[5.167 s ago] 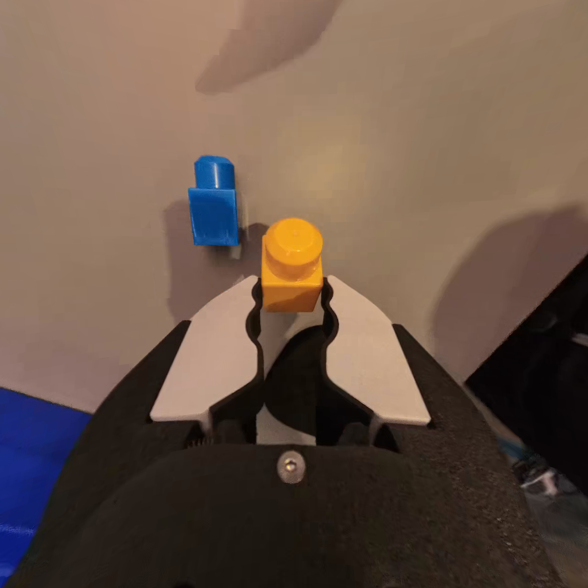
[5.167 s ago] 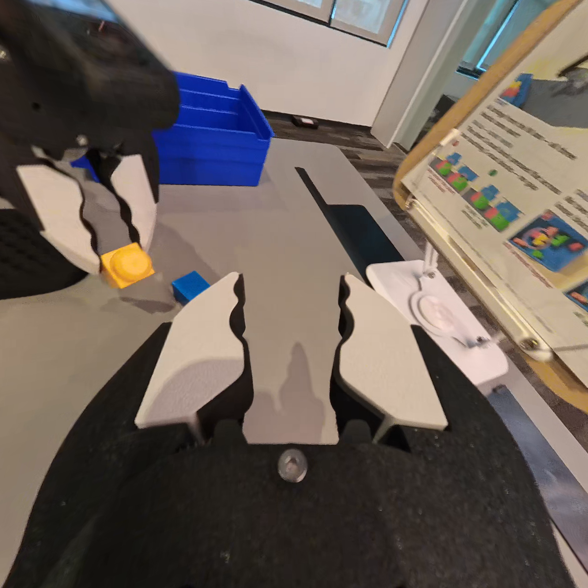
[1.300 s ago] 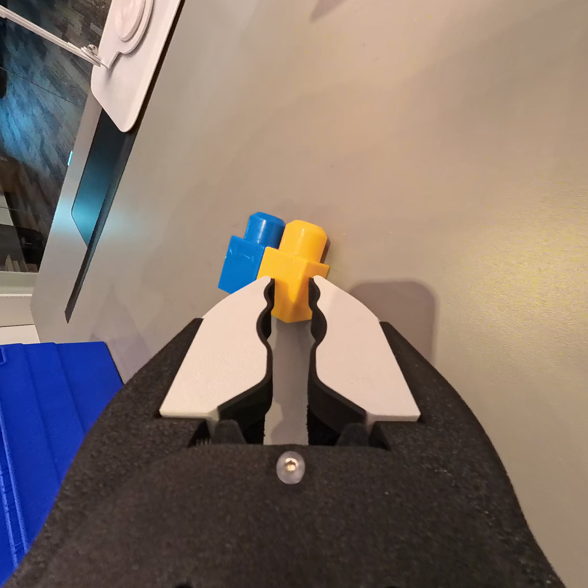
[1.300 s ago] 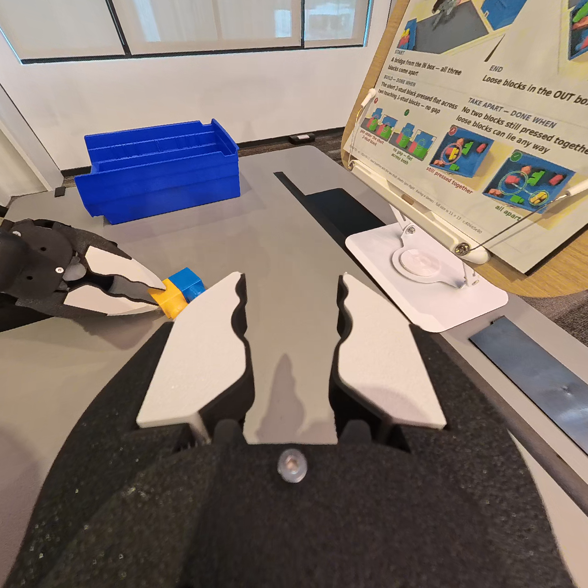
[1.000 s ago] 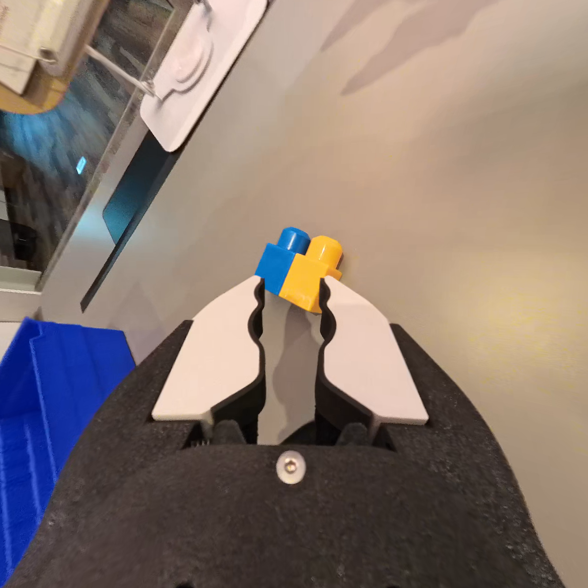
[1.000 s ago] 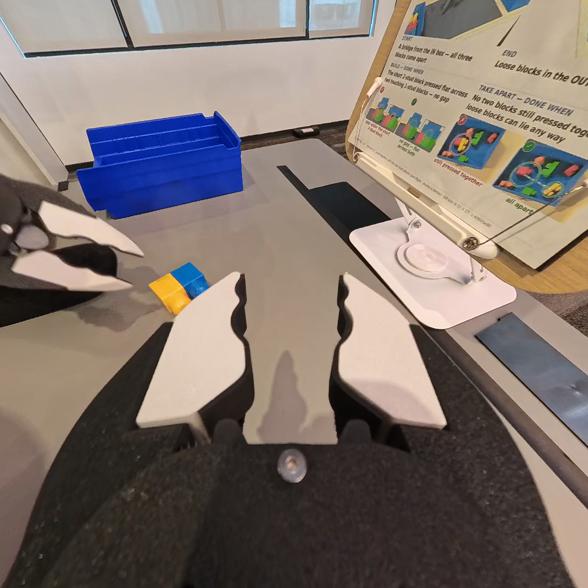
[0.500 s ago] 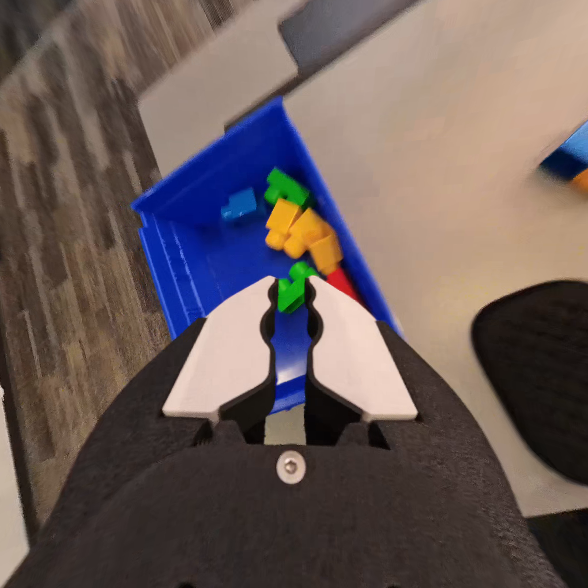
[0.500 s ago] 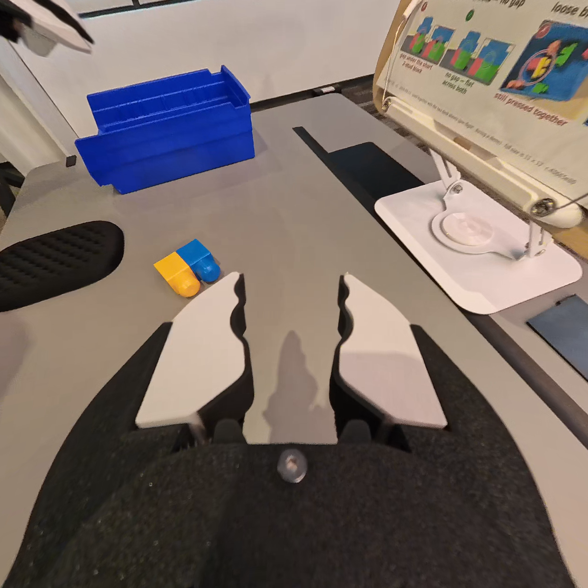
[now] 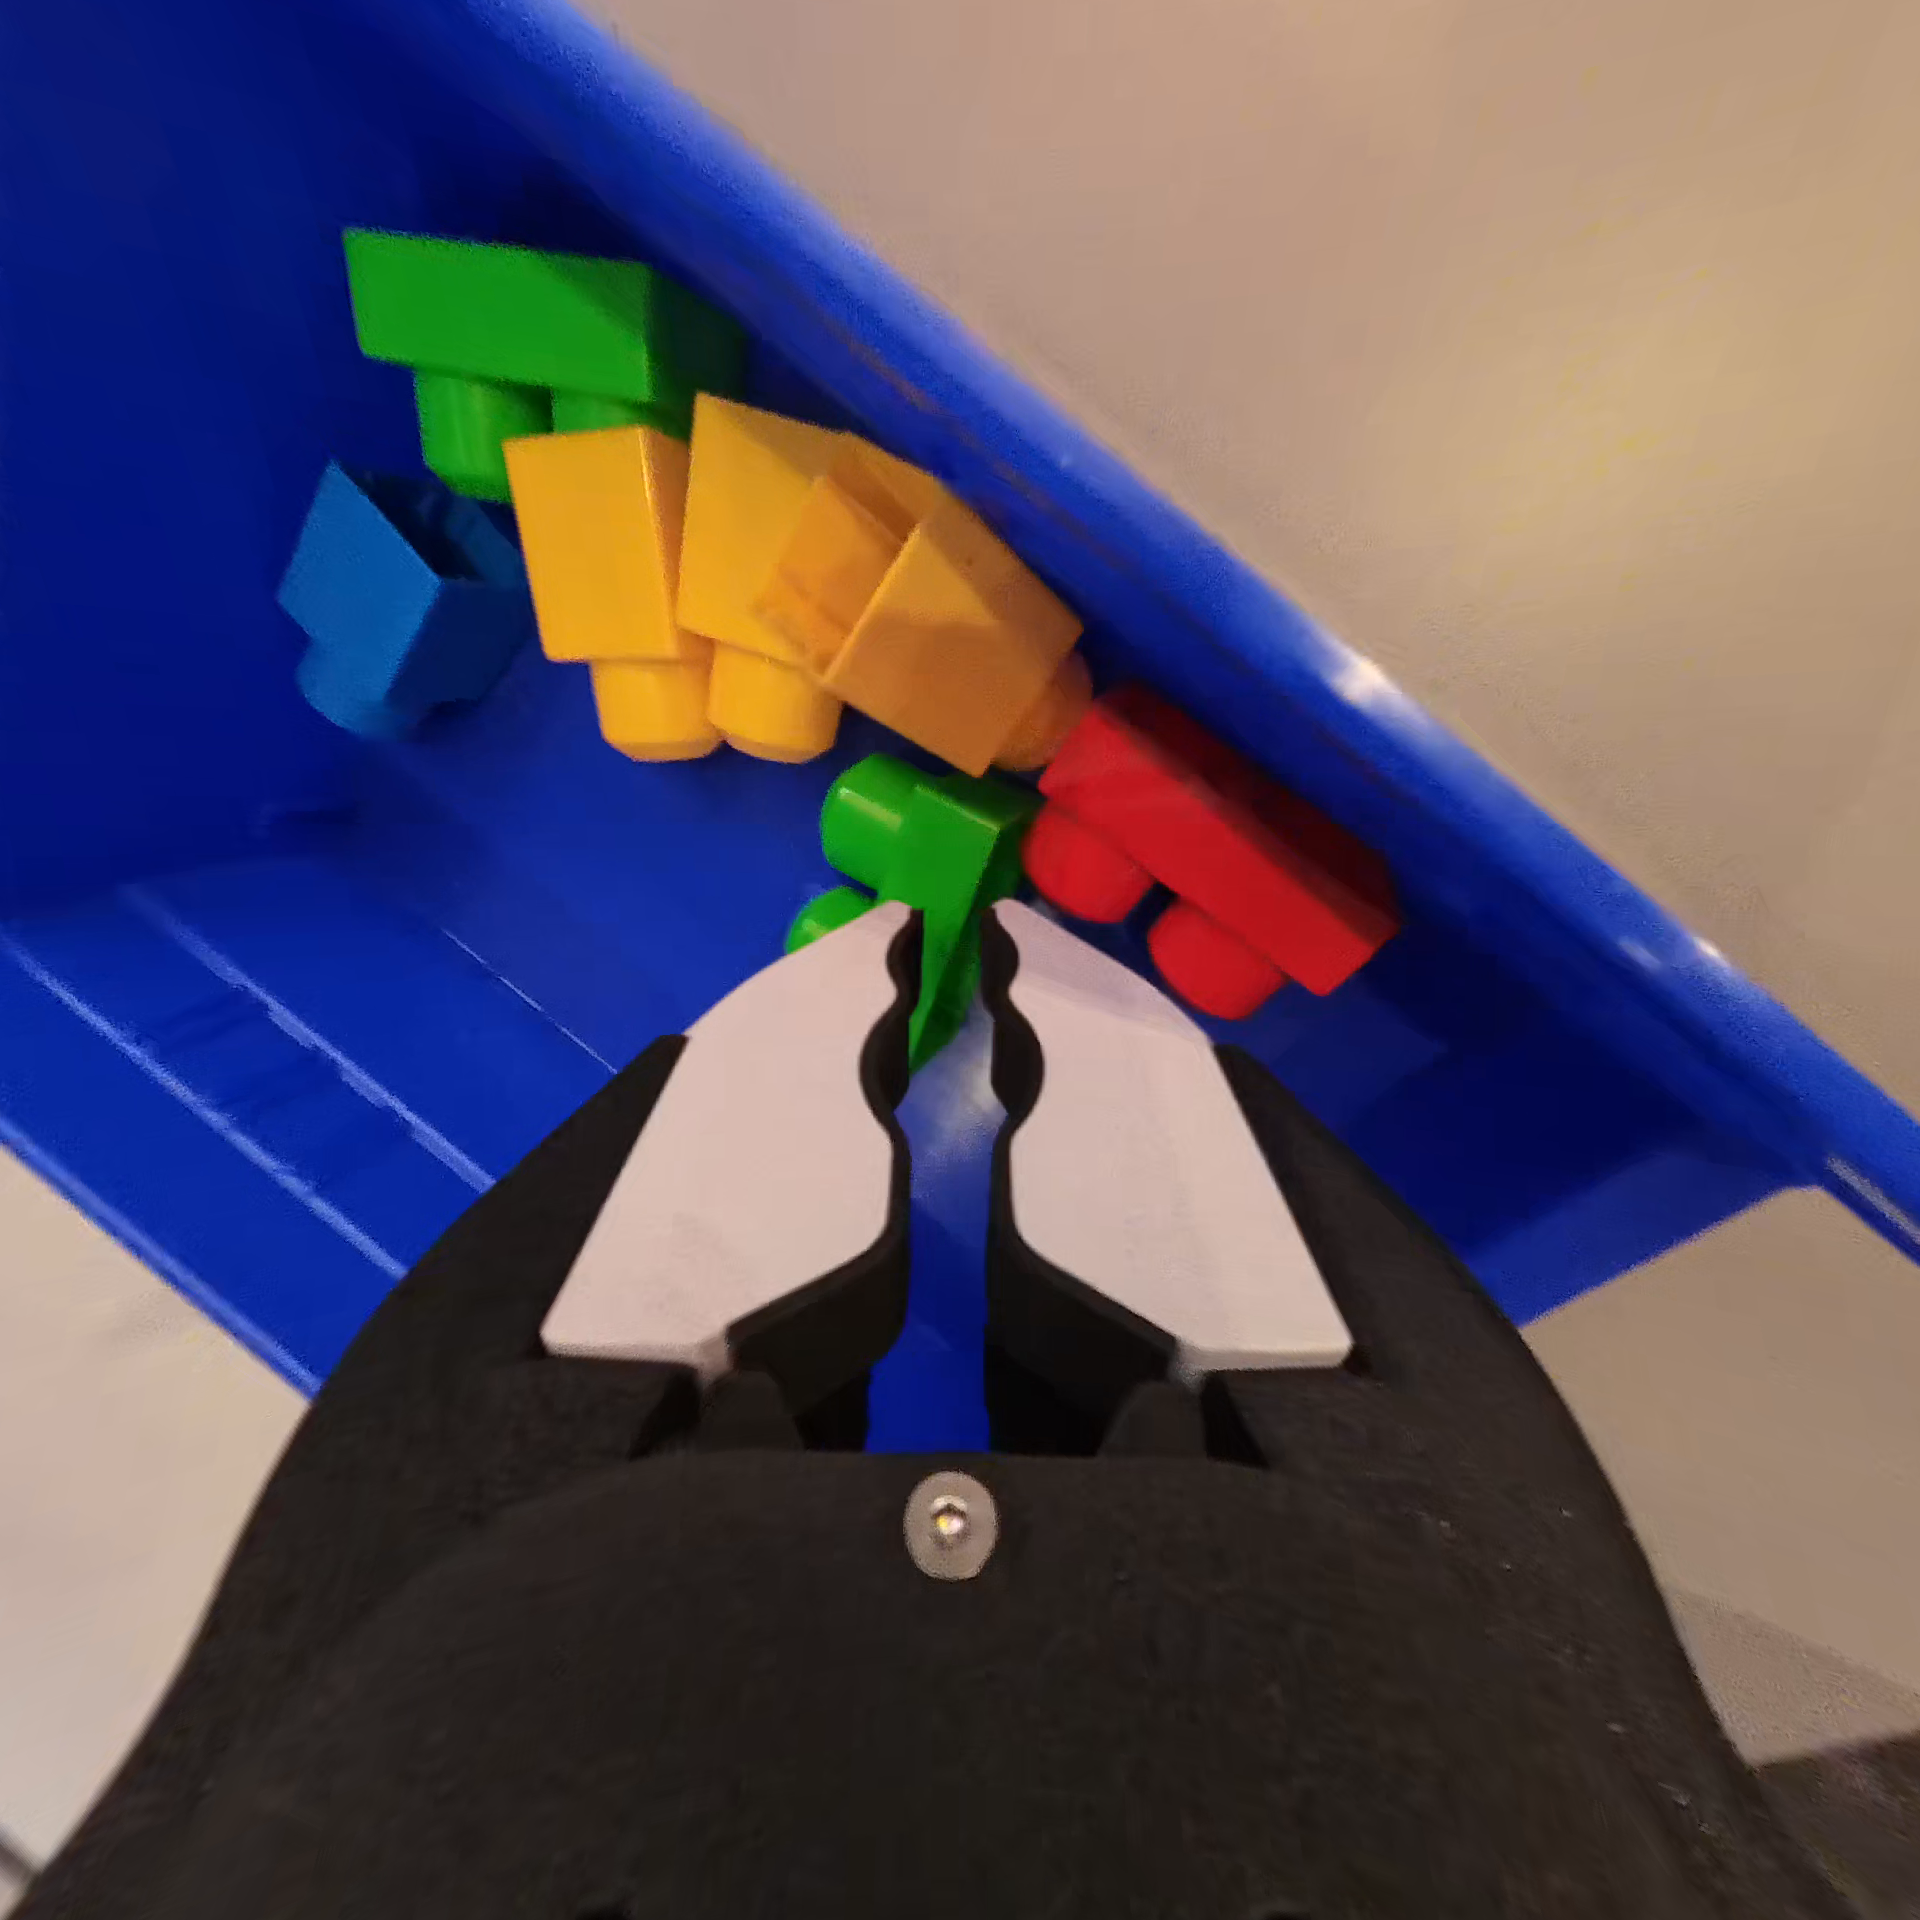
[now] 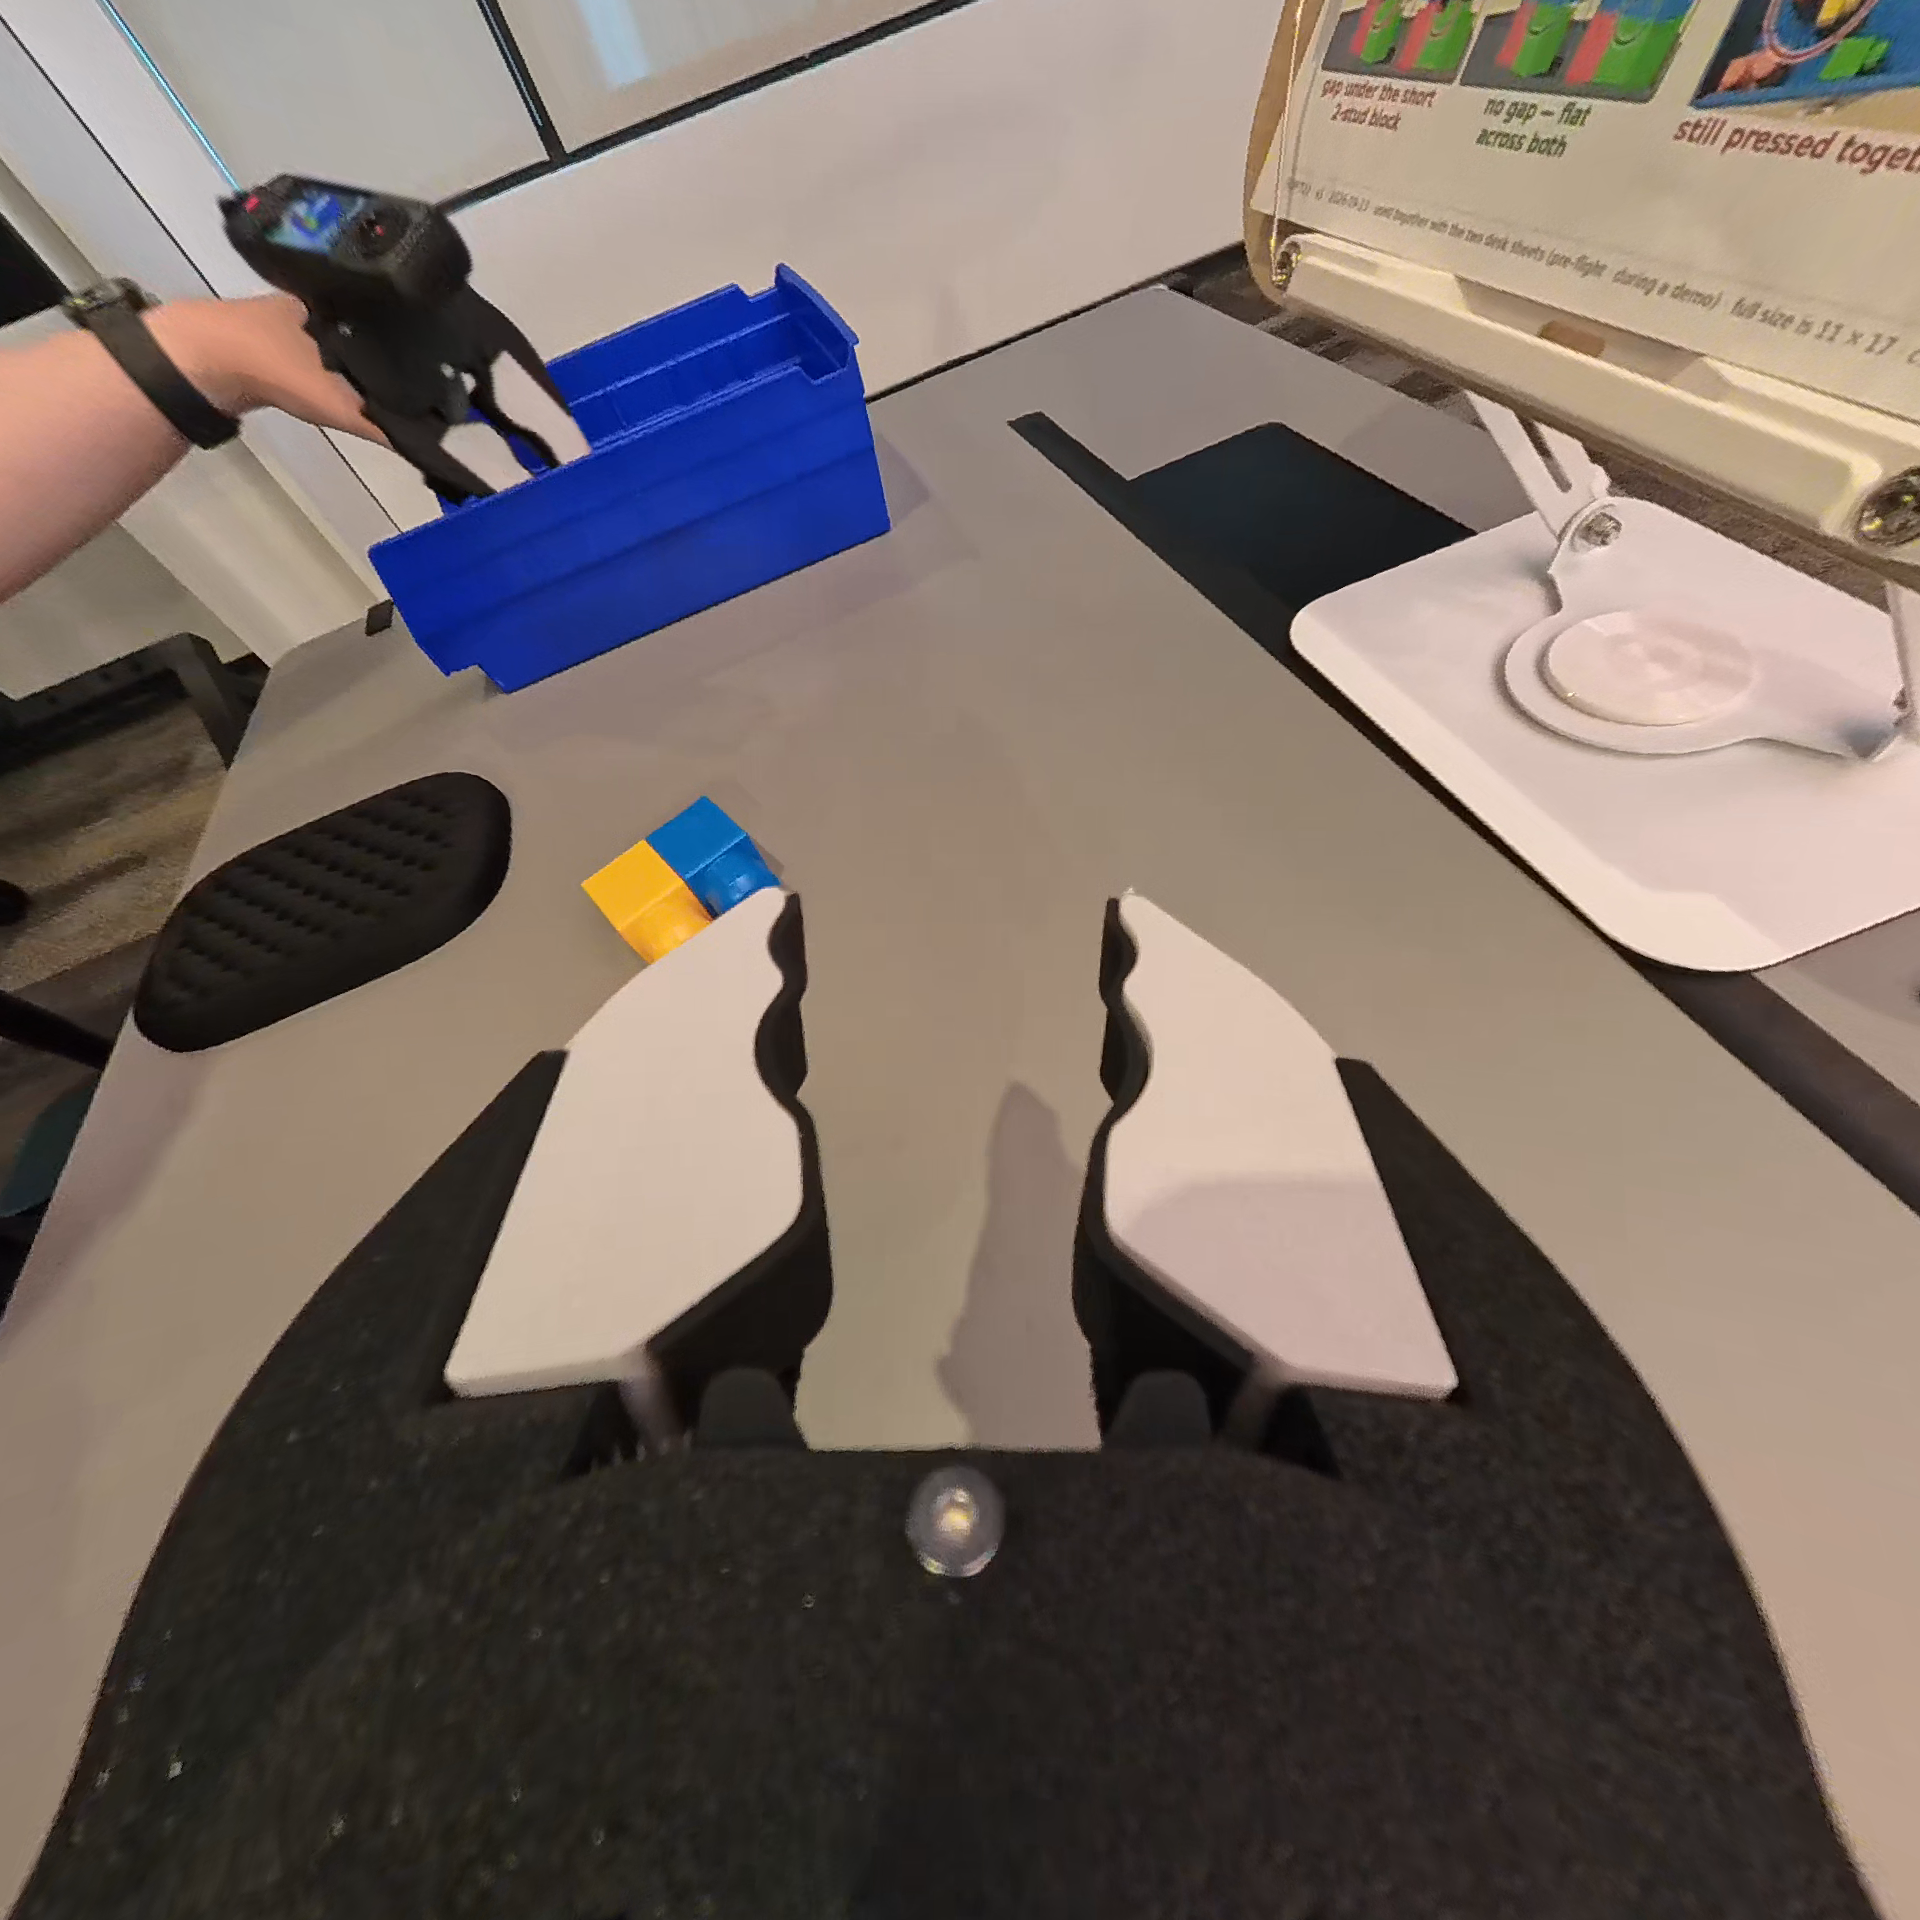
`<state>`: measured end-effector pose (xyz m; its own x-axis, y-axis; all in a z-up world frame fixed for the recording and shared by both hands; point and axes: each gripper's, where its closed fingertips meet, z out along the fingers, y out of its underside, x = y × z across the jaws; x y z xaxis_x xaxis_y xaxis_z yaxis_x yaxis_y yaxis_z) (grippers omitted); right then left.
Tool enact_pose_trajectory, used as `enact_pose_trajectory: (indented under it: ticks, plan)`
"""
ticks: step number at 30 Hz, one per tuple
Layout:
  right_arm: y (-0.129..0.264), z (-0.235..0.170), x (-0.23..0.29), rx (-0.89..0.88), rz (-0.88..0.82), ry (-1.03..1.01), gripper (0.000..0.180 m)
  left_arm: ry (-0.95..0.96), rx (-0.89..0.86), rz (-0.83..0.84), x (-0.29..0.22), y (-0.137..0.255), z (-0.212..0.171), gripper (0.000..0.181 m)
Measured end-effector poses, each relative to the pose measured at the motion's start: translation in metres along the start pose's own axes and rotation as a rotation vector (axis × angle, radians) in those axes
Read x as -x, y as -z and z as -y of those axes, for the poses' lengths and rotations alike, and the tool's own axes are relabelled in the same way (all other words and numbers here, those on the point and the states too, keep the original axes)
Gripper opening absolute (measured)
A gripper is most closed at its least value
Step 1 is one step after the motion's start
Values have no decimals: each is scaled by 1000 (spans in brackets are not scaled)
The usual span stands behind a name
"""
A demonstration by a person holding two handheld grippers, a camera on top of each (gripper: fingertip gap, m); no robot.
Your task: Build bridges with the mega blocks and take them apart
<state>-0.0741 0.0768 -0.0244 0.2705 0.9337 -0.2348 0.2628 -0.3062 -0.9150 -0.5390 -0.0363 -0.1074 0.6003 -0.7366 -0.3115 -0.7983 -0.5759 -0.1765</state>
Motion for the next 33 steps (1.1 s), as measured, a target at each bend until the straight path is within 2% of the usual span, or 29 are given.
enact_pose_trajectory:
  ticks: [11,13,15,23,26,29,33]
  plan:
    - [4,-4,5,27,48,-3,51,-16,107,-17,10,-19,-14,32]
    - [3,-5,7,35,59,-2,51,-16,112,-12,11,-22,-15,31]
    - [2,-5,9,40,68,-1,50,-24,102,-18,9,-24,-12,21]
    - [3,-6,10,39,84,-7,50,-17,60,83,13,-22,-10,20]
    - [4,-5,9,33,88,-13,50,32,-4,140,23,-4,-7,20]
    - [4,-3,10,20,97,-24,50,86,-122,228,40,33,5,20]
    - [-3,7,14,9,87,-57,49,111,-387,283,41,105,58,20]
